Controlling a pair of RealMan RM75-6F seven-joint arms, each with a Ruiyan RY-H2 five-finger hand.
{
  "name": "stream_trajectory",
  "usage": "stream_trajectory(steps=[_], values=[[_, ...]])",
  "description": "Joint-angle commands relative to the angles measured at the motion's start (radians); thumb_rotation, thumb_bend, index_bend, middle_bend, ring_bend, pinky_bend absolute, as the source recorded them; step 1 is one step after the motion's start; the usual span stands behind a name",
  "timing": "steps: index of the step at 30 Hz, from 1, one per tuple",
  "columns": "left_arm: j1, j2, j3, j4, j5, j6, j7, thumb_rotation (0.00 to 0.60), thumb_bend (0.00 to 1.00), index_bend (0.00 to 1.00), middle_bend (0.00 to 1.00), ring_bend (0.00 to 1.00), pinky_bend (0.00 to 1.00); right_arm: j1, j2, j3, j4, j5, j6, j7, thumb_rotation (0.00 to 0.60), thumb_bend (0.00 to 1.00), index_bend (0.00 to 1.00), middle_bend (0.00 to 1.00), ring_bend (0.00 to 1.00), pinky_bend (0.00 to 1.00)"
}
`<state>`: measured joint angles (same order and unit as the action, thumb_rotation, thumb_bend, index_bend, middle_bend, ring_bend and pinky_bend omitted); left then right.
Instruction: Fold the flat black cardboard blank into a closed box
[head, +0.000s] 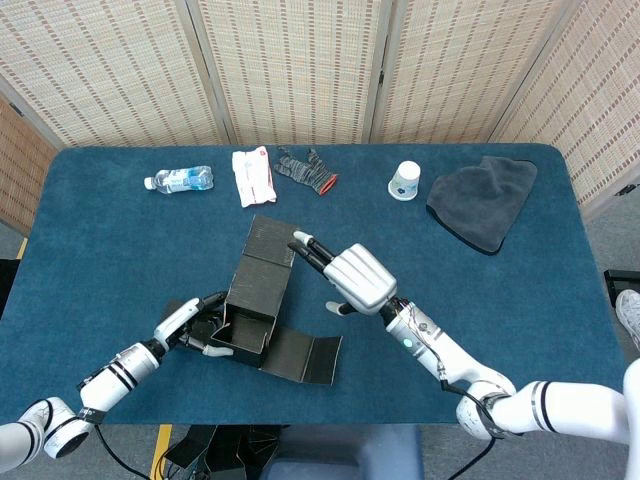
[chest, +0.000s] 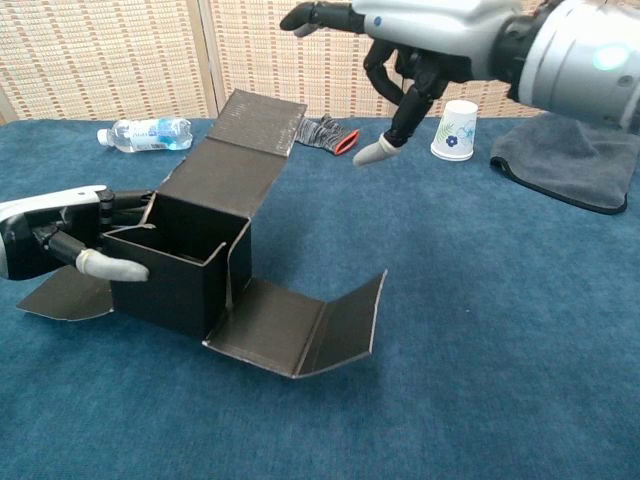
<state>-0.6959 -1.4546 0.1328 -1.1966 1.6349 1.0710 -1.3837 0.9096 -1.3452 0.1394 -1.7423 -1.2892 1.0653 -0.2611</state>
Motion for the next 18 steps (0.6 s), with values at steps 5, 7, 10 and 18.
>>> stream_trajectory(steps=[5,7,10,18], values=[[-0.020,0.090,-0.030,-0.068,-0.022,-0.015,-0.109,0.600,0.00,0.18,0.29,0.54,0.59,-0.145,0.005,-0.084,0.093,-0.199,0.160,0.199,0.600,0.01,0.00,0.07,0.74,1.00],[-0.026,0.110,-0.034,-0.079,-0.022,-0.020,-0.132,0.600,0.00,0.17,0.29,0.52,0.59,-0.167,-0.006,-0.092,0.117,-0.218,0.184,0.233,0.600,0.01,0.00,0.08,0.74,1.00],[-0.037,0.138,-0.046,-0.099,-0.028,-0.029,-0.175,0.600,0.00,0.17,0.29,0.53,0.59,-0.196,-0.032,-0.101,0.166,-0.249,0.219,0.265,0.600,0.01,0.00,0.08,0.74,1.00],[-0.062,0.179,-0.070,-0.158,-0.038,-0.060,-0.233,0.600,0.00,0.17,0.29,0.53,0.59,-0.223,-0.183,-0.080,0.327,-0.290,0.281,0.205,0.600,0.00,0.00,0.05,0.73,1.00]])
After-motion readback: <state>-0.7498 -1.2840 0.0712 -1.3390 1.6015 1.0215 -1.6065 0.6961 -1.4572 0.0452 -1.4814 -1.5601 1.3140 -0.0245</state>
